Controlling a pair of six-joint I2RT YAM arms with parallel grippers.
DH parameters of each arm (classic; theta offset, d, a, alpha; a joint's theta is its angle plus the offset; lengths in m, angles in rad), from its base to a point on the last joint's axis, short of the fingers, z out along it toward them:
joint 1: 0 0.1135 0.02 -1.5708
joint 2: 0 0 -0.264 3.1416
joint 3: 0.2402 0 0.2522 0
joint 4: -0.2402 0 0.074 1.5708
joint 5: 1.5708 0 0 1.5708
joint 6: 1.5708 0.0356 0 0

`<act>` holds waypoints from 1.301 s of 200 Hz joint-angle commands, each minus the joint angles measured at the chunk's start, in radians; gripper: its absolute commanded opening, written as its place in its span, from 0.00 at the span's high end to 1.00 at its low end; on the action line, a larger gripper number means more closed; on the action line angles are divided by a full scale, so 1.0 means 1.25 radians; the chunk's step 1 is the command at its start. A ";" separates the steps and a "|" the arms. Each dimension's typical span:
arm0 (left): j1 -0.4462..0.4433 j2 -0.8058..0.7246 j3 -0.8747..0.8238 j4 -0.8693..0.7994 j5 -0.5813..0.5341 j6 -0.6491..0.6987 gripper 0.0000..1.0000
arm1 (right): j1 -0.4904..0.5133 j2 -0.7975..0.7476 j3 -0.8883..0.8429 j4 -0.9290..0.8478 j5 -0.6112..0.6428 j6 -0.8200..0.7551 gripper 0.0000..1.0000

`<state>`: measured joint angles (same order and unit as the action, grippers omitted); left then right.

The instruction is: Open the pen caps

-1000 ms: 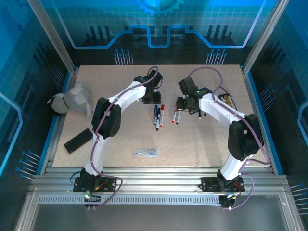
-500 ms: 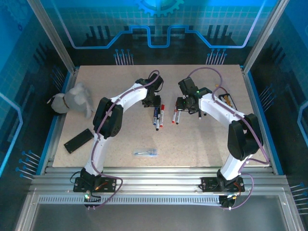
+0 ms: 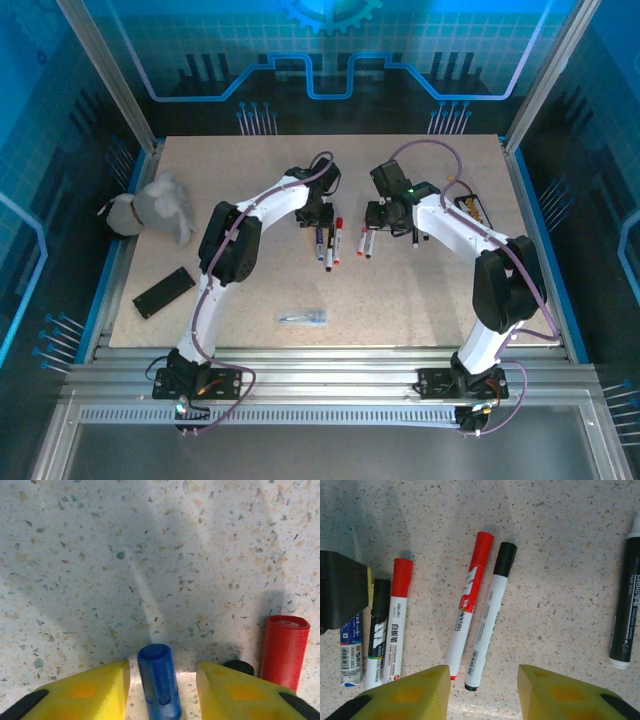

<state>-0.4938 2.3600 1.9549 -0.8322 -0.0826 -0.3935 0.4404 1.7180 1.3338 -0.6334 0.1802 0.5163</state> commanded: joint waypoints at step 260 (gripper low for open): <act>0.073 -0.180 -0.052 0.075 0.239 -0.088 1.00 | 0.066 0.097 -0.168 0.599 -0.524 0.272 0.43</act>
<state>-0.3981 2.1643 1.9240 -0.7612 0.1406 -0.4679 0.5125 1.7973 1.1252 0.0151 -0.4198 0.7975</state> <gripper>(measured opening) 0.130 0.572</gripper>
